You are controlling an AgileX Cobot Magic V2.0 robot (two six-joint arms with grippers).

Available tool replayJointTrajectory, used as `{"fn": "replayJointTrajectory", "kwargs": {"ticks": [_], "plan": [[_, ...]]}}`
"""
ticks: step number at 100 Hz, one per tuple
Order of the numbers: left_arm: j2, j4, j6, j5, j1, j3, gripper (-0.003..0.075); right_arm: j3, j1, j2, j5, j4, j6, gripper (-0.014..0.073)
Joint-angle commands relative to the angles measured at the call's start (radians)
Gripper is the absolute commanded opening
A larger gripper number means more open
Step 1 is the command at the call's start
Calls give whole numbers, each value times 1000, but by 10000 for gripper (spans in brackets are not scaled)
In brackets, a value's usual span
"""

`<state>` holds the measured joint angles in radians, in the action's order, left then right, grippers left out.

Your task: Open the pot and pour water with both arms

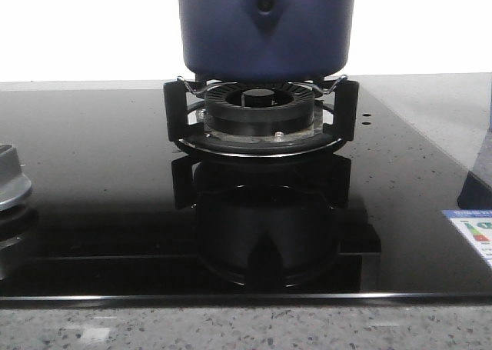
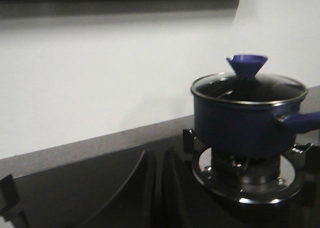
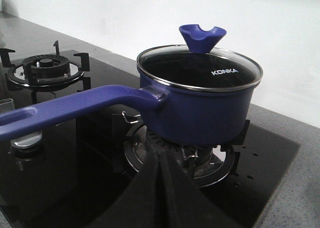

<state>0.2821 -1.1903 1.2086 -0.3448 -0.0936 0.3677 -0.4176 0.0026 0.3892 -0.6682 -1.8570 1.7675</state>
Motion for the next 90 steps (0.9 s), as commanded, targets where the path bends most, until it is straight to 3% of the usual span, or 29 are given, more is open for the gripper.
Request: {"fn": "replayJointTrajectory", "kwargs": {"ticks": [1, 11, 20, 39, 50, 90], "plan": [[8, 359, -385, 50, -8, 32, -20, -25, 1, 5, 37, -23, 1, -64], [4, 867, -903, 50, -8, 12, -20, -25, 1, 5, 37, -23, 1, -64], [-20, 1104, -1116, 77, -8, -35, -20, -25, 1, 5, 37, -23, 1, -64], [-134, 1297, -1283, 251, -8, -207, -20, -25, 1, 5, 37, -23, 1, -64], [-202, 1333, -1341, 275, -8, -295, -20, -25, 1, 5, 37, -23, 1, -64], [-316, 1288, -1341, 60, -8, -414, -20, -25, 1, 5, 35, -23, 1, -64]]}}
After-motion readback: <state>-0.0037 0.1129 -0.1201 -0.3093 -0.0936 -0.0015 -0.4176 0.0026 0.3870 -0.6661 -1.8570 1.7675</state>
